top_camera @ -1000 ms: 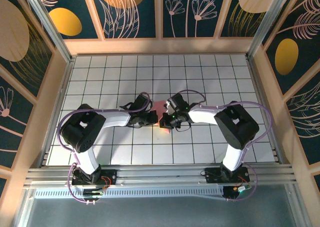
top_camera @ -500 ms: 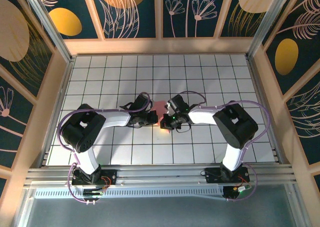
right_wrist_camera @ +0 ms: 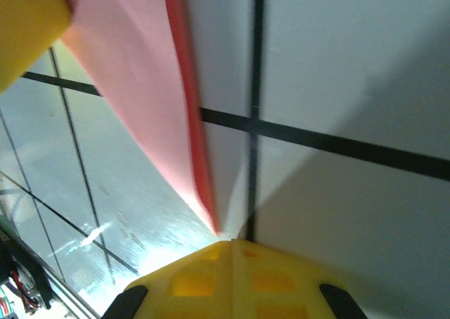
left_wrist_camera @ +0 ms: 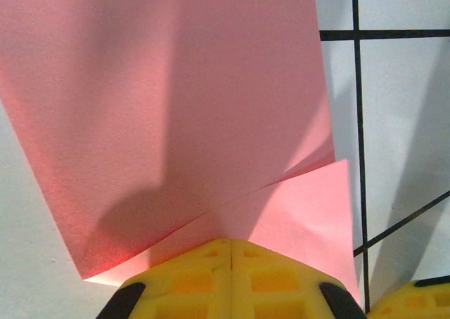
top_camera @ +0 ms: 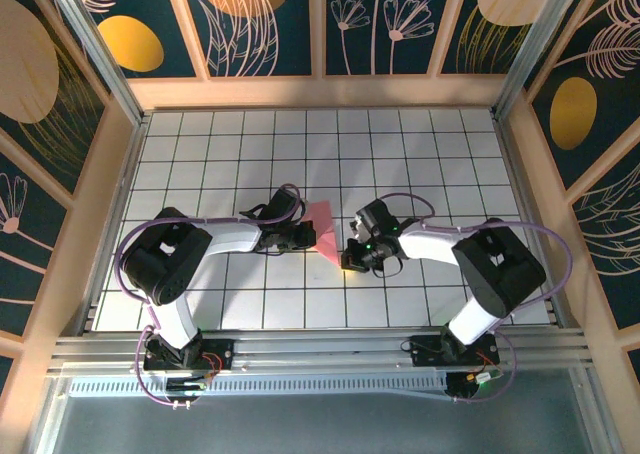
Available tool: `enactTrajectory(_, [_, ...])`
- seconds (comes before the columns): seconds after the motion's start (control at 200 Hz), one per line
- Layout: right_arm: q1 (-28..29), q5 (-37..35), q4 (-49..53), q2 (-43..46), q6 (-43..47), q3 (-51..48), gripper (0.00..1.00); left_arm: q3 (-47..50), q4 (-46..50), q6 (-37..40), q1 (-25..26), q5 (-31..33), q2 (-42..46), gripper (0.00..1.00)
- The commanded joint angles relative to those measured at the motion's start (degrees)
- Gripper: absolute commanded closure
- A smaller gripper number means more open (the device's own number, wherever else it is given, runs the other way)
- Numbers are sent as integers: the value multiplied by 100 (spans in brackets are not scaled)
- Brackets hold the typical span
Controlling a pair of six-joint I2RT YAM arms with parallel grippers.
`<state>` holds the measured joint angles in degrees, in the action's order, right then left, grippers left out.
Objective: Fold a paper plane with a square sheet of paper (fold left side to right side)
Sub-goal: Third fold the triangle at the center of the table.
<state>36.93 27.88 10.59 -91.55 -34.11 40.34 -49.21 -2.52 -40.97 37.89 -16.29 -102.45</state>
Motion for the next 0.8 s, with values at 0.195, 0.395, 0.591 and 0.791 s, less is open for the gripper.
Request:
enactTrajectory(0.195, [-528,-197,92,405,1134,471,75,-183,-286,-659,6,-325,35,91])
enactTrajectory(0.395, [-529,-108,-669,50,1800,683,55,-255,-141,-731,-235,102,390,77])
enactTrajectory(0.591, [-529,315,-1229,-369,1986,666,48,189,-386,-876,-687,109,847,64])
enactTrajectory(0.791, [-528,460,-1644,-664,1991,633,48,546,-639,-1070,-897,71,1052,54])
